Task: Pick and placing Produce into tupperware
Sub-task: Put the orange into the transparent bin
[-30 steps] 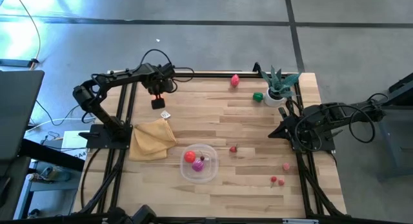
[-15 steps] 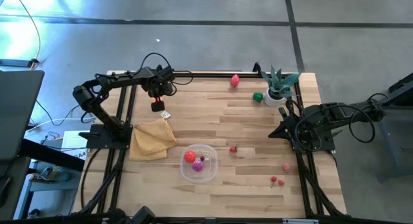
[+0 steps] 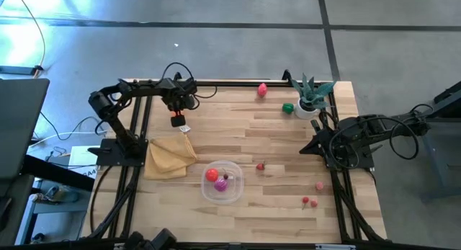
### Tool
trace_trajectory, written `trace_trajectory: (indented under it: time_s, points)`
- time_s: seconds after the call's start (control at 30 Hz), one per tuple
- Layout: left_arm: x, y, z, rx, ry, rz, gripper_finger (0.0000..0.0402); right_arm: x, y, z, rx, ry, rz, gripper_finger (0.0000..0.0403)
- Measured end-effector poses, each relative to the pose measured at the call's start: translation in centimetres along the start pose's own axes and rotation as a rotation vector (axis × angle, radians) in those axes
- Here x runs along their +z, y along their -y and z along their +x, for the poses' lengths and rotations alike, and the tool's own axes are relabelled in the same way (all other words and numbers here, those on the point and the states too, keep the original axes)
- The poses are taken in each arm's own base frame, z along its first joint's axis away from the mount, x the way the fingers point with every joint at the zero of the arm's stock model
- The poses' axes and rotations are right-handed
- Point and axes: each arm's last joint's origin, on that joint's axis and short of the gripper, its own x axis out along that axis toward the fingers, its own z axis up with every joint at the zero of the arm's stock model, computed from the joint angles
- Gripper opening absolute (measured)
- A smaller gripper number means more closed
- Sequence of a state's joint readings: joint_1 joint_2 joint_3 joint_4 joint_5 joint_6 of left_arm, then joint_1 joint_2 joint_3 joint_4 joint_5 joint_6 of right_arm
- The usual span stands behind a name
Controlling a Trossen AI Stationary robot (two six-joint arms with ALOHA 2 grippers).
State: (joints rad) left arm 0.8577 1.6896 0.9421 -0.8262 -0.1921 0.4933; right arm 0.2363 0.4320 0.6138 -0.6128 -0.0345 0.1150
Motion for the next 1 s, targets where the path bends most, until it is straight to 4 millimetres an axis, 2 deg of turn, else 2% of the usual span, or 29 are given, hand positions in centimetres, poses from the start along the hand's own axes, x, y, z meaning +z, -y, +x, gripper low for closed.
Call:
trace_trajectory:
  time_s: [0.33, 0.7, 1.0]
  points:
    - [0.1, -0.1, 0.0, 0.017, 0.009, 0.015, 0.0330, 0.0, 0.0, 0.0, 0.000, 0.000, 0.000, 0.0000]
    - [-1.2, -0.8, 0.9, 0.001, -0.040, -0.073, 0.0286, 0.0, 0.0, 0.0, 0.000, 0.000, 0.000, 0.0000]
    - [-1.0, -0.8, 1.0, -0.030, 0.001, -0.073, 0.0256, 0.0, 0.0, 0.0, 0.000, 0.000, 0.000, 0.0000]
